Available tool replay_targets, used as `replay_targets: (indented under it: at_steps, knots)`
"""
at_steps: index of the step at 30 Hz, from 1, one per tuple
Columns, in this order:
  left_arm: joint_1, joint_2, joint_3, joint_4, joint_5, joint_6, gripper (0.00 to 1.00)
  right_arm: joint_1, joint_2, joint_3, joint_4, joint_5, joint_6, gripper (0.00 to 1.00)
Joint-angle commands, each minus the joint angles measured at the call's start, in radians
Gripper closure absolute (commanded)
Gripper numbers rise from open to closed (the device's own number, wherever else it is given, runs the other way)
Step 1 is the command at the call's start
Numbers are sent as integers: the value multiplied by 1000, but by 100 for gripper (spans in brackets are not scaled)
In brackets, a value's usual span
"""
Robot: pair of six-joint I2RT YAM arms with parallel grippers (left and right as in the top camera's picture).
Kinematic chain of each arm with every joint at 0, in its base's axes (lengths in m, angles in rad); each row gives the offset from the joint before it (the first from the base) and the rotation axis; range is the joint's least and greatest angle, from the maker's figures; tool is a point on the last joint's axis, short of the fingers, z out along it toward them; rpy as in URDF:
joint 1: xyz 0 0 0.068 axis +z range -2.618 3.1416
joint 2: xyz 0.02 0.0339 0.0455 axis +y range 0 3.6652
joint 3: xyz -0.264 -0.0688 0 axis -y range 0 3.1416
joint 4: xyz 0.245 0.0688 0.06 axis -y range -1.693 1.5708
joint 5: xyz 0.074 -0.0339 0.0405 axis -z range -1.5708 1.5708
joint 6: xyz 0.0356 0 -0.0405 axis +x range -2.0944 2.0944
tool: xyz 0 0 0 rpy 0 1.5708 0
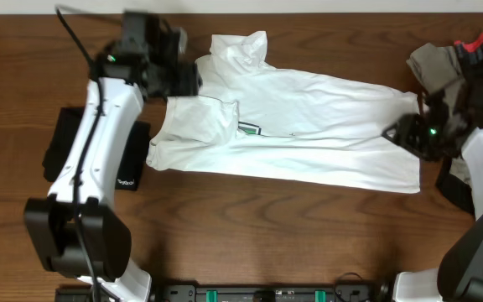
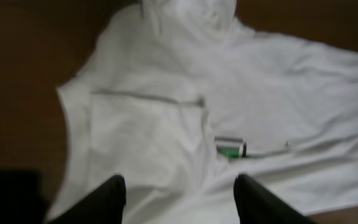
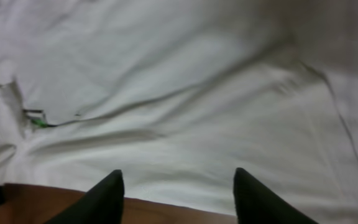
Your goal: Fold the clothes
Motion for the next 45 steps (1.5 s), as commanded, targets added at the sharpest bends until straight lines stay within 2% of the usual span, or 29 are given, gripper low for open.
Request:
replay_targets:
  at_steps: [1,3,7,11,19,30,39,43,45]
  knots:
    - [-1,-4,122,-29,-60,116,40,65,3,95,7,19,-34,37]
    - [0,15,154,-12,-72,117,39,84,24,145,15,33,-24,32]
    - [0,72,159,20,-75,114,39,84,95,242,22,34,-15,30]
    - [-5,129,158,-11,-74,111,39,80,207,314,63,74,-24,30]
    - [-7,135,159,-69,-75,112,39,66,457,468,152,172,-48,28]
    - [-7,135,159,-93,-79,112,39,-12,565,505,163,270,-2,30]
    - [-7,135,159,-93,-79,112,39,-21,632,505,176,197,7,37]
    - [-6,135,158,-94,-79,112,39,-16,658,505,188,185,8,45]
    - [-6,135,159,-94,-79,112,39,-18,667,505,209,185,27,53]
